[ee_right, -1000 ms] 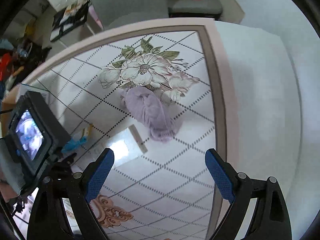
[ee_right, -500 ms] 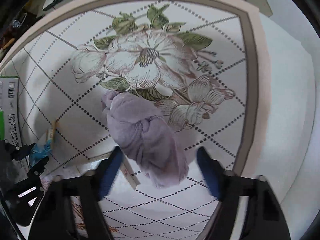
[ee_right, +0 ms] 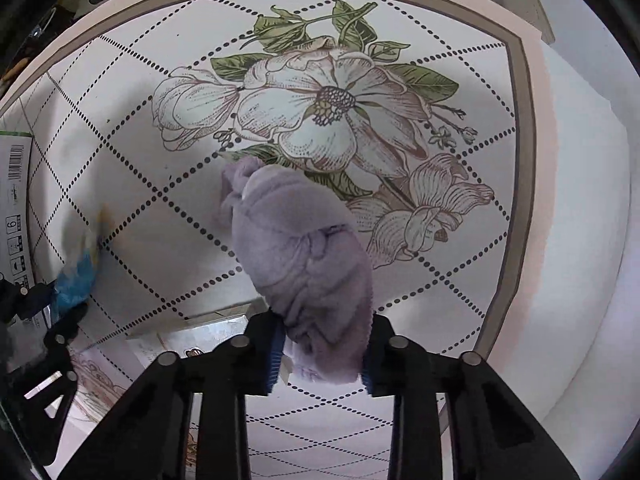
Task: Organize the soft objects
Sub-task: 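Carry the blue bag and lavender cloth into the box and release both, then grasp the white cigarette box with the right tool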
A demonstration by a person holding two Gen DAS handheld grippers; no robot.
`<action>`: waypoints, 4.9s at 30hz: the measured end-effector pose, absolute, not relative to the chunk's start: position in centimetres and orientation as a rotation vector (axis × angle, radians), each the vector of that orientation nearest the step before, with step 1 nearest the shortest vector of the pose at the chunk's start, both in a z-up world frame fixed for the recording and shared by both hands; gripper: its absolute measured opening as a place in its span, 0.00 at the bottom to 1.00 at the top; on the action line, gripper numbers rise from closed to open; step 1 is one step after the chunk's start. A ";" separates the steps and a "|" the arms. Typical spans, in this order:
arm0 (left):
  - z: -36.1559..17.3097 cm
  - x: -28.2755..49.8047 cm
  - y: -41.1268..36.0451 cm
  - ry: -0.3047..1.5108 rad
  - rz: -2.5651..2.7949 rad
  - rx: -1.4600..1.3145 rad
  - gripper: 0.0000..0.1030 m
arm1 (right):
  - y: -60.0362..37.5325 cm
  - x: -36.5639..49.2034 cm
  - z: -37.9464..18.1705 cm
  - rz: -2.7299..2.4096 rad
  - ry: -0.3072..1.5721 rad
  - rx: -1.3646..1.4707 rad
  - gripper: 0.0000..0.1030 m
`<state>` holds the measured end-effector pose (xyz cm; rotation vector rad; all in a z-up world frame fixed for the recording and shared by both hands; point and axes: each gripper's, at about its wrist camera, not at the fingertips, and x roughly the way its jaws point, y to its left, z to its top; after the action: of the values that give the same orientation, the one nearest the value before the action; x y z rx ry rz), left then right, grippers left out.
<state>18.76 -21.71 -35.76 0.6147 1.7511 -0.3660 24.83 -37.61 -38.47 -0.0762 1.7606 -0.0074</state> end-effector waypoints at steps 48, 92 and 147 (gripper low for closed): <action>-15.3 17.6 17.0 1.464 -0.200 -0.131 0.15 | -2.7 15.2 -16.3 0.309 1.450 0.249 0.26; -16.9 13.9 20.4 1.398 -0.046 -0.103 0.97 | 3.4 12.9 -20.1 0.056 1.430 0.020 0.91; -26.3 16.6 1.4 1.521 0.080 0.156 0.97 | -33.7 14.7 -36.2 -0.520 1.596 0.583 0.61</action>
<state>16.64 1.42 -26.28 0.1557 1.5207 0.0797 14.69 -33.67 -36.19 0.5832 1.5956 -0.5202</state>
